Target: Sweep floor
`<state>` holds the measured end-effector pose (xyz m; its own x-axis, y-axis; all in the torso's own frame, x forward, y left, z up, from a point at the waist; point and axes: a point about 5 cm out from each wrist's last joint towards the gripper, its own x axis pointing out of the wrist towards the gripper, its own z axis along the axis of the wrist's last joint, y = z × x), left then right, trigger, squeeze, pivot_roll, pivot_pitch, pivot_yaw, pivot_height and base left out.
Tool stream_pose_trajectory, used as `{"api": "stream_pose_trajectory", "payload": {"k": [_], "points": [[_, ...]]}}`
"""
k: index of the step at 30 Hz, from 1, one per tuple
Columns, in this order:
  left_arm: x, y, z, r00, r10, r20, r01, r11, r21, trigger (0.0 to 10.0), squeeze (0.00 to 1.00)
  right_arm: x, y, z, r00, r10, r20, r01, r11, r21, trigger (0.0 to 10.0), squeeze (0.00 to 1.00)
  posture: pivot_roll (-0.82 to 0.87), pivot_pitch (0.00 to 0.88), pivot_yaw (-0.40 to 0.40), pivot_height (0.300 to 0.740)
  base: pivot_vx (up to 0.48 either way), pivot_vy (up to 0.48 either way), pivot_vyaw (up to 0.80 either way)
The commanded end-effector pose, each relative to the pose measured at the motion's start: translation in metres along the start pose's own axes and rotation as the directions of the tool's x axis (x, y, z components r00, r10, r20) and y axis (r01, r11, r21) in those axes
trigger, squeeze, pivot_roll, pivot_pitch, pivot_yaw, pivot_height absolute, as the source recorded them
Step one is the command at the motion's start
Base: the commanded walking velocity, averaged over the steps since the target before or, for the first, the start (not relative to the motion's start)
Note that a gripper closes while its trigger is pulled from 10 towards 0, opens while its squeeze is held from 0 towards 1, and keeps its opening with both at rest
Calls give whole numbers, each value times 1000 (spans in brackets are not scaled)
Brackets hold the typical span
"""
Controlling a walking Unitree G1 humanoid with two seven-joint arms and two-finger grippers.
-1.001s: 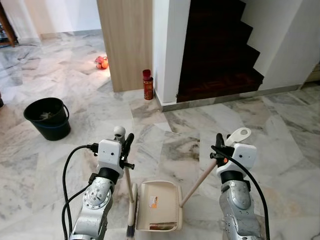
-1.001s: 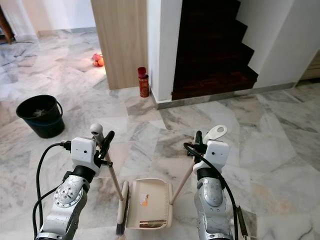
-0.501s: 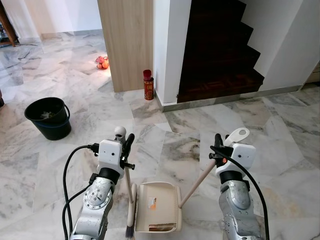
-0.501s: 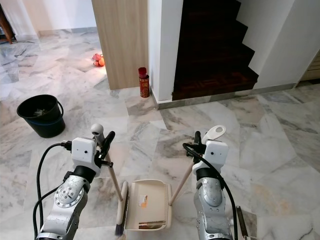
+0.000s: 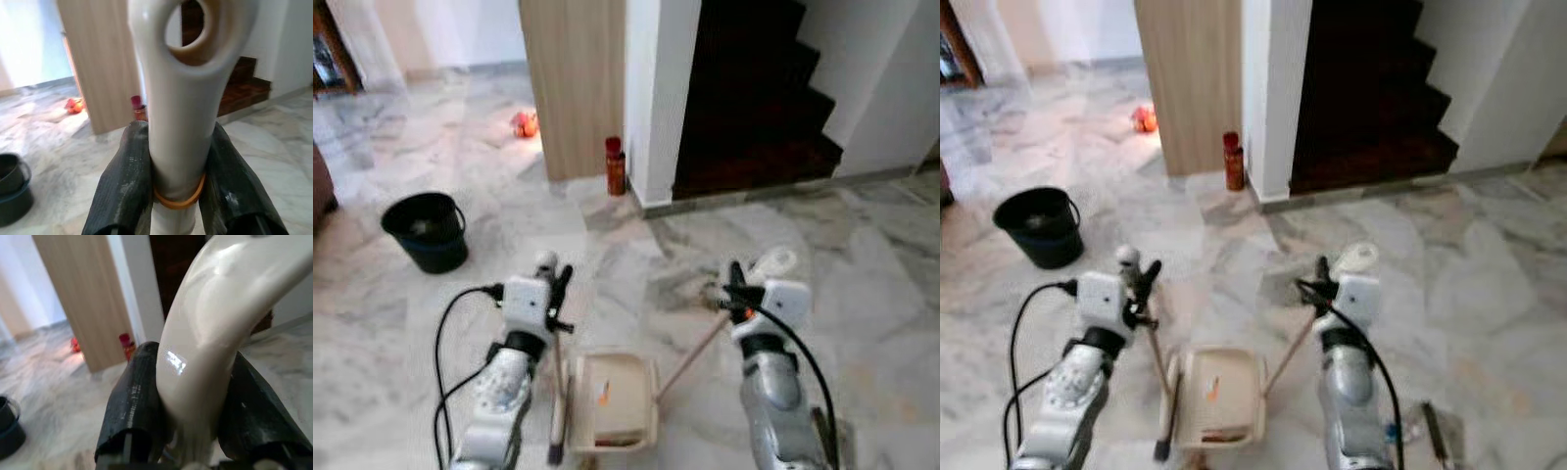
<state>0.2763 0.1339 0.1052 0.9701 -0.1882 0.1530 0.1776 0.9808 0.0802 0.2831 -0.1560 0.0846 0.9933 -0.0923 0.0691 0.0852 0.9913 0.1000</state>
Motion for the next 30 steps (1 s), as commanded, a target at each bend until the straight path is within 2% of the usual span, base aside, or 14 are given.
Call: {"api": "stream_pose_trajectory", "payload": {"k": [1,7,18,25,30], "points": [[4,3,13,998,0,56,-1,1000,14,10000,0,4,5,12,998,13,55,-13,1000,2,10000,0,74,0,-10,740,0,412,0],[4,3,13,999,0,55,-1,1000,16,10000,0,4,6,12,998,18,52,-18,1000,-1,10000,0,77,0,-10,740,0,407,0],[4,4,13,999,1,51,-2,1000,22,10000,0,4,8,12,998,20,52,-20,1000,-3,10000,0,78,1,-6,740,0,366,678],[4,4,13,999,2,48,-3,1000,23,10000,0,3,8,12,999,22,49,-22,1000,-1,10000,0,78,1,-5,740,0,337,0],[4,4,14,999,0,51,-2,999,32,10000,0,4,9,12,998,24,49,-24,1000,-1,10000,0,79,2,-4,740,0,0,489]]}}
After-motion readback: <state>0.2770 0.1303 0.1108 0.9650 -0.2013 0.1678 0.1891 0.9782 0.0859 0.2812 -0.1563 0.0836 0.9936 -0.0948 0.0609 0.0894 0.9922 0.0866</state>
